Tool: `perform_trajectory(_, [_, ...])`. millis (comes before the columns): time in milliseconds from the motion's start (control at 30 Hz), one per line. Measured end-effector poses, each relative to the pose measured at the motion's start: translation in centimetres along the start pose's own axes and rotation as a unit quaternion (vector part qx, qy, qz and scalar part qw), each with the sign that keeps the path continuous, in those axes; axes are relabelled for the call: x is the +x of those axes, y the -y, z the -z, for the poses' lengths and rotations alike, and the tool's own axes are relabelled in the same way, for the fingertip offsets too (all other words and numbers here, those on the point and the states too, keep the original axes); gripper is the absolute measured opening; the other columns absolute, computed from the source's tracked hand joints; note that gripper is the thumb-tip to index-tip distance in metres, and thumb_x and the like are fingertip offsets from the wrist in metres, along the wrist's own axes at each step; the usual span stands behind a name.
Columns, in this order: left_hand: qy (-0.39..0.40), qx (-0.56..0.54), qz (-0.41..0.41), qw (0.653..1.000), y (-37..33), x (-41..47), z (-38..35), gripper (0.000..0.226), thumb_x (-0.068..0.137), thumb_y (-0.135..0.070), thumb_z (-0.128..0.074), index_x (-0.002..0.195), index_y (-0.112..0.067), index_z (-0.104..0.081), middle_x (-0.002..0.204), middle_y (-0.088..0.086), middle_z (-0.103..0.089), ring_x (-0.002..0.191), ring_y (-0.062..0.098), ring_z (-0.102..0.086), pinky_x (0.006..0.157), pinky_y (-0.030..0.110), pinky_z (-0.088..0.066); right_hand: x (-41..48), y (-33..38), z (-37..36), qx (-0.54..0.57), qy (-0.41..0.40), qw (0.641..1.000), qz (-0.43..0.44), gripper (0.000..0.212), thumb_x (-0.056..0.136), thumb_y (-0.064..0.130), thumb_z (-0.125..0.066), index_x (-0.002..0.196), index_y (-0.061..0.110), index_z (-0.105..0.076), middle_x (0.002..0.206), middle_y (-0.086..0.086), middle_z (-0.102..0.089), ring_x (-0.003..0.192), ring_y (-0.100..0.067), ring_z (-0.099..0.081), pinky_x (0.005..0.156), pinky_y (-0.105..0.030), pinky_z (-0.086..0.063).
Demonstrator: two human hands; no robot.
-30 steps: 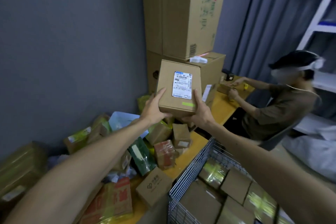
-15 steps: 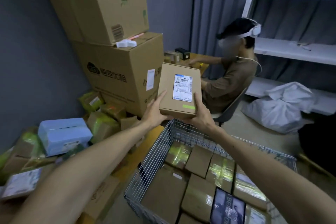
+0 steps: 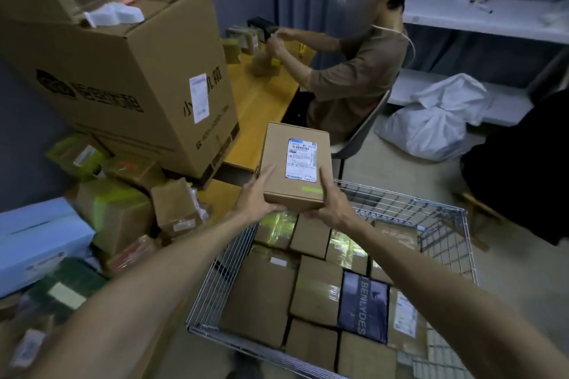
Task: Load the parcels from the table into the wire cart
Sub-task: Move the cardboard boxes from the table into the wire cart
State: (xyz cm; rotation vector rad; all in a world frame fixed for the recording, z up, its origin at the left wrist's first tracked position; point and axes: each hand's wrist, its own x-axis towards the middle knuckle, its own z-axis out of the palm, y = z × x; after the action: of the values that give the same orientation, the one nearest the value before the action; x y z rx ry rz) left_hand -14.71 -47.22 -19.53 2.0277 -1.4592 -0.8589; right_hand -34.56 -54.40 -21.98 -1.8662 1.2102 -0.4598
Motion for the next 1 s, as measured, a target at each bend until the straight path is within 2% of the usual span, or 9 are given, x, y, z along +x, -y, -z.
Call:
perform_trajectory(100, [0.031, -0.007, 0.006, 0.999, 2.8, 1.6, -0.4, 0.11, 0.068, -0.026, -0.089, 0.155, -0.036, -0.021, 0.148, 0.009, -0.043, 0.133, 0.029, -0.042, 0.108, 0.043, -0.041, 0.7, -0.6, -2.2, -0.008, 0.006, 1.0, -0.027, 0.117, 0.066, 0.003, -0.087, 0.155, 0.022, -0.012, 0.136, -0.007, -0.054, 0.124, -0.024, -0.051, 0.091, -0.022, -0.037])
perform_trajectory(200, [0.057, -0.026, 0.009, 0.998, 5.6, 3.1, -0.7, 0.11, 0.069, -0.023, -0.089, 0.155, -0.036, -0.022, 0.151, 0.01, -0.041, 0.136, 0.031, -0.04, 0.109, 0.045, -0.041, 1.6, -1.1, -4.8, -0.011, 0.007, 0.997, -0.07, 0.119, 0.063, 0.003, -0.089, 0.154, 0.024, -0.014, 0.128, 0.006, -0.05, 0.12, -0.014, -0.048, 0.096, -0.021, -0.038])
perform_trajectory(300, [0.095, -0.036, 0.022, 0.995, 8.7, 4.4, -1.6, 0.112, 0.069, -0.025, -0.088, 0.157, -0.033, -0.019, 0.156, 0.01, -0.034, 0.141, 0.03, -0.035, 0.113, 0.046, -0.037, 2.3, -2.4, -7.6, -0.006, -0.003, 0.995, -0.098, 0.121, 0.057, 0.008, -0.092, 0.15, 0.031, -0.019, 0.135, 0.001, -0.055, 0.122, -0.019, -0.053, 0.105, -0.04, -0.045])
perform_trajectory(533, [0.151, -0.055, 0.078, 0.984, 15.1, 4.5, -6.9, 0.109, 0.072, -0.021, -0.087, 0.157, -0.034, -0.019, 0.16, 0.006, -0.028, 0.143, 0.029, -0.033, 0.115, 0.044, -0.034, 1.9, -9.4, -14.1, -0.018, 0.037, 0.981, -0.188, 0.133, 0.056, 0.024, -0.091, 0.153, 0.044, -0.001, 0.134, -0.009, -0.056, 0.116, -0.03, -0.058, 0.095, -0.048, -0.051])
perform_trajectory(700, [0.195, -0.029, 0.11, 0.974, 21.1, 6.4, -13.1, 0.112, 0.074, -0.026, -0.085, 0.155, -0.045, -0.01, 0.162, 0.008, -0.023, 0.147, 0.032, -0.025, 0.116, 0.05, -0.03, 1.8, -15.7, -18.2, 0.011, 0.047, 0.979, -0.199, 0.118, 0.063, 0.01, -0.086, 0.152, 0.031, -0.011, 0.138, -0.003, -0.052, 0.121, -0.021, -0.05, 0.102, -0.028, -0.043])
perform_trajectory(767, [0.2, -0.028, 0.121, 0.972, 23.4, 8.1, -15.5, 0.112, 0.074, -0.028, -0.085, 0.155, -0.046, -0.008, 0.163, 0.006, -0.02, 0.148, 0.031, -0.022, 0.117, 0.052, -0.029, 3.2, -18.9, -19.9, 0.011, 0.05, 0.983, -0.174, 0.113, 0.066, 0.003, -0.084, 0.148, 0.032, -0.012, 0.13, 0.001, -0.053, 0.112, -0.017, -0.051, 0.092, -0.011, -0.04])
perform_trajectory(800, [0.202, -0.026, 0.124, 0.971, 24.7, 9.0, -16.6, 0.111, 0.075, -0.028, -0.085, 0.155, -0.044, -0.009, 0.163, 0.005, -0.021, 0.148, 0.03, -0.022, 0.117, 0.051, -0.029, 4.2, -20.8, -20.8, 0.004, 0.065, 0.983, -0.174, 0.111, 0.067, 0.004, -0.085, 0.148, 0.03, -0.015, 0.129, 0.001, -0.054, 0.11, -0.018, -0.052, 0.089, -0.011, -0.041])
perform_trajectory(933, [0.168, -0.046, 0.134, 0.975, 29.5, 12.3, -20.0, 0.111, 0.072, -0.025, -0.087, 0.156, -0.037, -0.015, 0.158, 0.008, -0.031, 0.142, 0.029, -0.035, 0.114, 0.048, -0.035, 8.7, -26.1, -24.6, 0.01, 0.093, 0.98, -0.177, 0.123, 0.063, 0.033, -0.088, 0.157, 0.028, -0.01, 0.139, -0.006, -0.049, 0.122, -0.026, -0.051, 0.103, -0.042, -0.046])
perform_trajectory(1000, [0.153, -0.048, 0.14, 0.977, 31.6, 14.1, -21.2, 0.11, 0.072, -0.022, -0.088, 0.156, -0.035, -0.017, 0.154, 0.007, -0.037, 0.137, 0.028, -0.04, 0.111, 0.046, -0.038, 10.8, -27.5, -25.9, 0.018, 0.093, 0.977, -0.189, 0.107, 0.067, 0.045, -0.083, 0.154, 0.029, -0.021, 0.137, -0.005, -0.053, 0.121, -0.027, -0.054, 0.102, -0.049, -0.046])
